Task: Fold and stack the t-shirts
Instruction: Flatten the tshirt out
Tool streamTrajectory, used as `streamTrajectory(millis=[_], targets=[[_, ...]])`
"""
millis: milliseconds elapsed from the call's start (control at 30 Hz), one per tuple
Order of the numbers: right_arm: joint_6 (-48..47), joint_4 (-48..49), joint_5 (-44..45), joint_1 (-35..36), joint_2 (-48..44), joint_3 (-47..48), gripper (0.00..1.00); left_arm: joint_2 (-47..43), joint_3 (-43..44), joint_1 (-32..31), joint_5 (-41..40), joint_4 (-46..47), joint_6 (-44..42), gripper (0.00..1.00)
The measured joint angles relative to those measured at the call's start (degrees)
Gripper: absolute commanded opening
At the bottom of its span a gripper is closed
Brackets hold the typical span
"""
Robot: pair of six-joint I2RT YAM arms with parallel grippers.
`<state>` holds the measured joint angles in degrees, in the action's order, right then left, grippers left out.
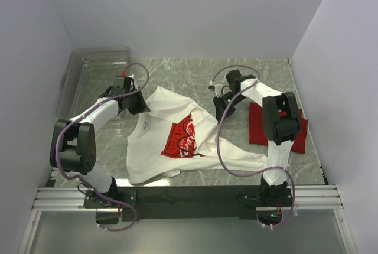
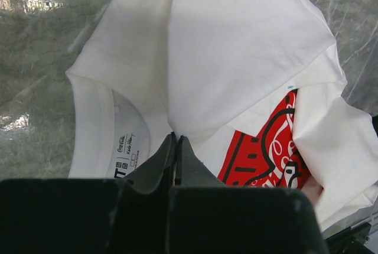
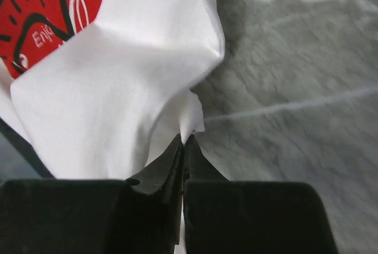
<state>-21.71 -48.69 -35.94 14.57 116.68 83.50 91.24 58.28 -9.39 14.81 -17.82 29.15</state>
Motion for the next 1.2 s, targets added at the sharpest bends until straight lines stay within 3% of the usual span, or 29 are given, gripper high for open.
streamTrajectory(millis=[433,800,1200], targets=[[-1.1,6.5,18.1,-5.2,-35.0,-4.4,0.0,-3.8,-1.2,1.6,-0.1,1.1,0.0,0.01],[-4.4,6.6,22.0,-12.5,-36.2,-5.3,0.0,-11.4,-2.8,4.0,-0.1,3.9,0.7,0.01],[-4.7,6.6,18.8,-18.6,-36.5,-5.0,0.0,-14.6,-1.7,5.2,0.6,4.9,3.3,0.01]])
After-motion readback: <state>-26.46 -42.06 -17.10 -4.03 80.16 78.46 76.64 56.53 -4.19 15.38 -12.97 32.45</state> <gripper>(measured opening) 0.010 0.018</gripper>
